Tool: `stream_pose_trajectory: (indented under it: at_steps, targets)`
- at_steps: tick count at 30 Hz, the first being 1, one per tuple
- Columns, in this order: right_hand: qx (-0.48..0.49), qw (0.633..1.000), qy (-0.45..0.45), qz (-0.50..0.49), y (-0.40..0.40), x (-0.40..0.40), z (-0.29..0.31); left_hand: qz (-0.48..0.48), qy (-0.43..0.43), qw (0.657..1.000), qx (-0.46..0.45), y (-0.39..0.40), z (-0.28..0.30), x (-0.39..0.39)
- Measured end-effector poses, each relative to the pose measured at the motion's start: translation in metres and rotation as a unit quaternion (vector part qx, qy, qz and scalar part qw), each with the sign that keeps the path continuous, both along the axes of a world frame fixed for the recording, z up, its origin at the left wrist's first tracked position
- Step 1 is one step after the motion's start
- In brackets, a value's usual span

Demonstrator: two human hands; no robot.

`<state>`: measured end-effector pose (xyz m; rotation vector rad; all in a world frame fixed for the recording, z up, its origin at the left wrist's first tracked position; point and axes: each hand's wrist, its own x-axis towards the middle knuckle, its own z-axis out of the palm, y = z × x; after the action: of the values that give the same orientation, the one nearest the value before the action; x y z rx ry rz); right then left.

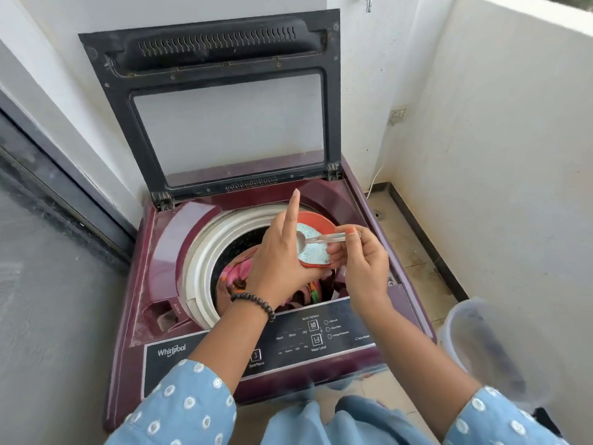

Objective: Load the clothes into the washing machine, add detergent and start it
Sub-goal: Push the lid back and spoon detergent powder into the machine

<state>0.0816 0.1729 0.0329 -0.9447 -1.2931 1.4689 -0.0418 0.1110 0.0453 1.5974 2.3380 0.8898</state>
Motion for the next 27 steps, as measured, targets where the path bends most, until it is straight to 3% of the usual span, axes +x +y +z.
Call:
stream_pose_trajectory:
  at_steps: [10, 15, 27]
  targets:
    - [-0.133, 0.986, 0.091, -0.051, -0.002, 0.015, -0.011, -0.063, -0.068, 0.996, 0.003, 0.001, -0.016, -0.001]
    - [-0.146, 0.978, 0.128, -0.078, -0.004, 0.024, -0.012, -0.080, -0.112, 0.990, -0.002, 0.005, -0.027, 0.000]
    - [-0.142, 0.964, 0.152, -0.165, 0.008, 0.053, -0.021, -0.062, -0.117, 0.991, -0.010, 0.008, -0.046, -0.011]
